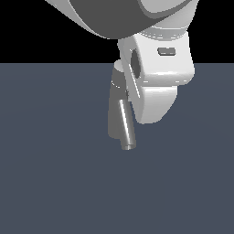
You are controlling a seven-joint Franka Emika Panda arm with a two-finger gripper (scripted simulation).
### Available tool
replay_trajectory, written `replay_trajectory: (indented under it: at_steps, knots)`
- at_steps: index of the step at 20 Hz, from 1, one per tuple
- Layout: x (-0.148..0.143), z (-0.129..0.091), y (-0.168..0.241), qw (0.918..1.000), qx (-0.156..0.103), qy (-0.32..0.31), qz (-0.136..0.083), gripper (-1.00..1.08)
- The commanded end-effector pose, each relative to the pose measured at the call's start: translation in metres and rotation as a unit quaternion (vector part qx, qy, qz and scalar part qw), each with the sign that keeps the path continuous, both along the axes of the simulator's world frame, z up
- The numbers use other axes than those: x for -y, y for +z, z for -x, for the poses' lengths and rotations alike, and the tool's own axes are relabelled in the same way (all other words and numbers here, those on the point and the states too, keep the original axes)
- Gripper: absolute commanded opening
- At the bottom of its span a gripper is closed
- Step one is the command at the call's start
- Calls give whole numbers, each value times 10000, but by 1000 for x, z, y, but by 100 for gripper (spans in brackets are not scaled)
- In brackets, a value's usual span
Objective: Turn on the faucet by rotating a designated handle.
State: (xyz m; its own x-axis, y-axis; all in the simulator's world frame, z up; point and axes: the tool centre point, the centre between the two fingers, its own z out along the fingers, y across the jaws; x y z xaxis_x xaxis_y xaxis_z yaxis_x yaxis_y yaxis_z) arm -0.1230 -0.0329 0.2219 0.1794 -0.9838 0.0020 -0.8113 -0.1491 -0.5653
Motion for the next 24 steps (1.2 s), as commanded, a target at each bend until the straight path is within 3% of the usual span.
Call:
replay_trajectory:
  at_steps: [1,2,3,24]
  knots:
    - [23,2,-4,9998,-35,-197,7,-100]
    - [23,2,-4,9998,-35,-197,7,-100]
    - [5,-1,0,10000,1,-2,-1,-100]
    - [71,-45,23,9998,-35,-189,8,-100]
